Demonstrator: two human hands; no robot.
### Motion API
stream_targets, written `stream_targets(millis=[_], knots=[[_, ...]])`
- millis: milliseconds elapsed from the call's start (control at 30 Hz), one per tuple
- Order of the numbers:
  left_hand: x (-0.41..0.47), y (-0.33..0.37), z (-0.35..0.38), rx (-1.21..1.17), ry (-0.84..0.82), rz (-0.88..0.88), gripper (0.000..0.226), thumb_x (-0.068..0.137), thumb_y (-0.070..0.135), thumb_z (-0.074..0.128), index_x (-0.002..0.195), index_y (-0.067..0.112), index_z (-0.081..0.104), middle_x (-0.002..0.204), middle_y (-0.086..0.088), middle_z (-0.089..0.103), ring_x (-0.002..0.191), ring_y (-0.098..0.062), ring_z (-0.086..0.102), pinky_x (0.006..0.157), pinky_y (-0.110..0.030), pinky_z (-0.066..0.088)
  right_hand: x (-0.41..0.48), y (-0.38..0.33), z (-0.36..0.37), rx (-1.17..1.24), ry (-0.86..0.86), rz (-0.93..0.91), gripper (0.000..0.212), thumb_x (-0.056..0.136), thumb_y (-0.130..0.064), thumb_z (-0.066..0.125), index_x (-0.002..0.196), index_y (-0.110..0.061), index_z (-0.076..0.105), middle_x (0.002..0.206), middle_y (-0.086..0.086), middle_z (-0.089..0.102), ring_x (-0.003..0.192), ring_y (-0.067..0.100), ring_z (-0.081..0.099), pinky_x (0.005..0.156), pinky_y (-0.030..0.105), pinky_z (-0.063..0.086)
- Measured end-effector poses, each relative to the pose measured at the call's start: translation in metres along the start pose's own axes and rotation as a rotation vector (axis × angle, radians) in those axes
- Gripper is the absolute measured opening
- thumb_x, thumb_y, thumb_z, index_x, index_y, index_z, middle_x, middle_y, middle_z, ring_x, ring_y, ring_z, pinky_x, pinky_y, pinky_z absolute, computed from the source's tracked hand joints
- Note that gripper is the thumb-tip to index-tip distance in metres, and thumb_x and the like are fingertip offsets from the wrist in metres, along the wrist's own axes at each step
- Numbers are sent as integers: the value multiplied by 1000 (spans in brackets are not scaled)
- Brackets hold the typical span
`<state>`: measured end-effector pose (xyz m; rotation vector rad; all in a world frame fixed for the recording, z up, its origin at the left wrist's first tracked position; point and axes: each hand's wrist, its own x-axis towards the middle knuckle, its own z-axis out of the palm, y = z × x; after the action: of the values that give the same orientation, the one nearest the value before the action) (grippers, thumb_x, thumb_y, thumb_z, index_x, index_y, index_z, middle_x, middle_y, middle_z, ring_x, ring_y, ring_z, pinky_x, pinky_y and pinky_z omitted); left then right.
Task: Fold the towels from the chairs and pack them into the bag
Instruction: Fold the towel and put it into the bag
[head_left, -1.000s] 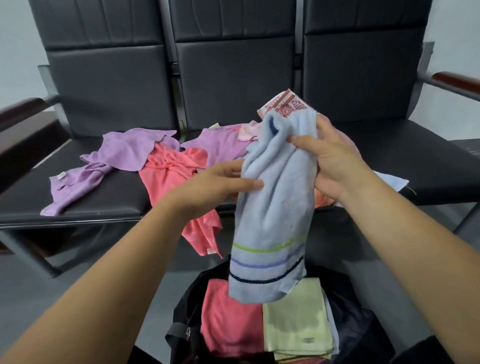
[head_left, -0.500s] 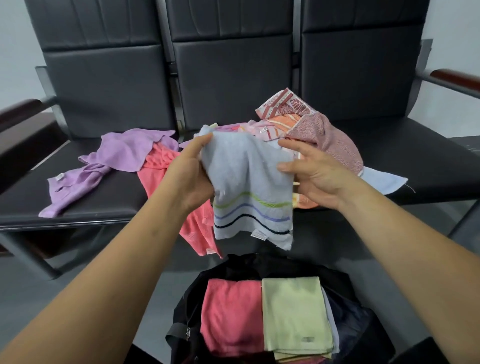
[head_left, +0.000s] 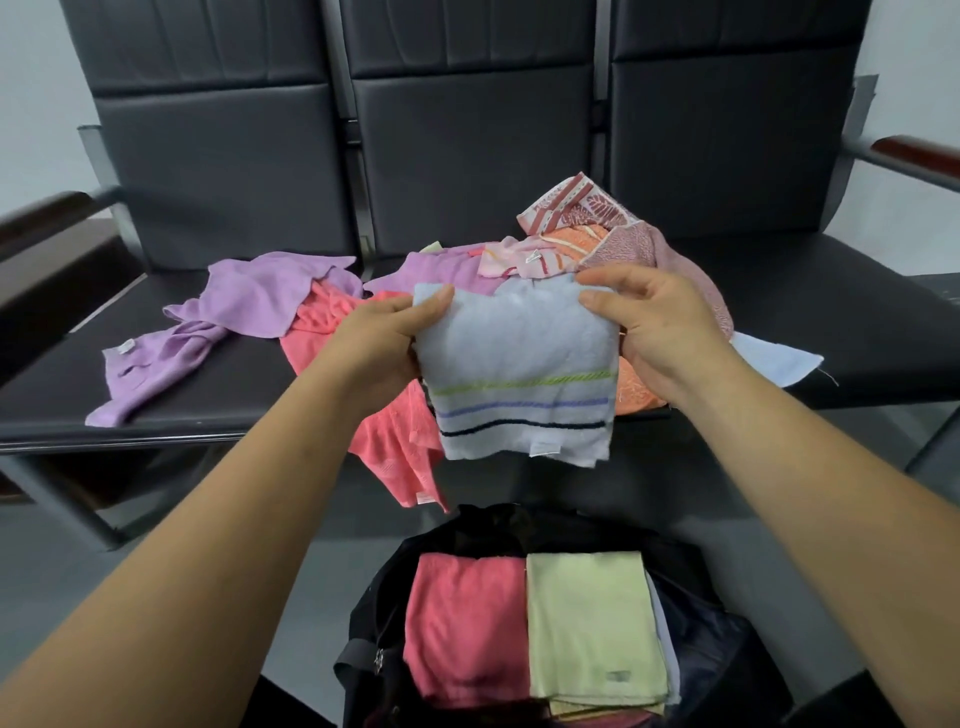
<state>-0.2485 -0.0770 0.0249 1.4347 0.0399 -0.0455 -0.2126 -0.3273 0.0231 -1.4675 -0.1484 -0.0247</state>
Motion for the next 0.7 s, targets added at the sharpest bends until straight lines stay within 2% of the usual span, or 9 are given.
stream_targets(millis=[67, 133, 200, 267, 367, 433, 533, 633, 700], knots=[[2, -1, -4, 37, -92, 16, 28, 94, 8, 65, 121, 6, 68, 121, -10, 73, 112, -24, 70, 93, -35, 58, -1, -3, 1, 117, -16, 53, 19, 91, 3, 68, 106, -7, 74, 128, 13, 67, 109, 20, 70, 85, 30, 60], [4, -1, -9, 266, -32, 70, 29, 94, 2, 66, 122, 9, 68, 118, -7, 74, 111, -23, 70, 96, -36, 57, -1, -5, -2, 165, -115, 88, 30, 89, 10, 65, 116, -4, 67, 128, 14, 66, 108, 19, 71, 81, 26, 59], [5, -3, -13, 411, 62, 117, 22, 95, 4, 66, 114, 12, 71, 112, -7, 75, 108, -24, 71, 97, -38, 57, -1, -4, -5, -8, -193, 74, 42, 85, 14, 68, 119, -11, 66, 129, 10, 66, 111, 17, 69, 85, 27, 59], [5, -5, -13, 412, 79, 111, 18, 96, 7, 65, 113, 13, 70, 110, -11, 75, 106, -27, 71, 96, -40, 57, -3, -2, -7, -314, -178, 3, 46, 83, 8, 75, 120, -17, 67, 124, 3, 69, 108, 11, 69, 86, 23, 58], [4, -3, -10, 396, 85, 110, 20, 97, 15, 67, 116, 9, 70, 109, -12, 76, 102, -27, 73, 94, -43, 58, -4, -2, -6, -499, -69, -94, 35, 85, -2, 78, 112, -22, 70, 109, -6, 71, 98, 5, 67, 80, 15, 54], [1, -1, -6, 340, 102, 120, 22, 96, 18, 69, 114, 6, 72, 109, -13, 76, 102, -27, 73, 91, -38, 60, -3, -2, -7, -476, -21, -115, 25, 88, -5, 75, 106, -22, 70, 108, -4, 72, 100, 11, 67, 84, 23, 55], [-2, -1, -5, 183, 60, 92, 19, 95, 15, 67, 110, 4, 73, 108, -12, 76, 102, -25, 73, 89, -32, 60, -2, -2, -10, -422, -44, -64, 21, 93, -5, 68, 99, -24, 68, 110, 2, 72, 100, 19, 69, 85, 36, 59], [-3, -1, -4, 94, -39, 55, 19, 91, 3, 67, 110, 5, 71, 110, -11, 76, 102, -22, 73, 91, -31, 59, -2, -1, -12, -322, -70, -33, 24, 92, 2, 67, 101, -21, 68, 121, 8, 70, 98, 24, 73, 75, 37, 61], [-3, -2, -4, 126, -19, 68, 20, 89, -1, 68, 108, 6, 71, 106, -9, 77, 99, -20, 74, 87, -29, 60, -2, -2, -11, -133, -59, -3, 28, 89, 6, 70, 102, -19, 67, 113, 7, 73, 98, 25, 74, 73, 36, 61]])
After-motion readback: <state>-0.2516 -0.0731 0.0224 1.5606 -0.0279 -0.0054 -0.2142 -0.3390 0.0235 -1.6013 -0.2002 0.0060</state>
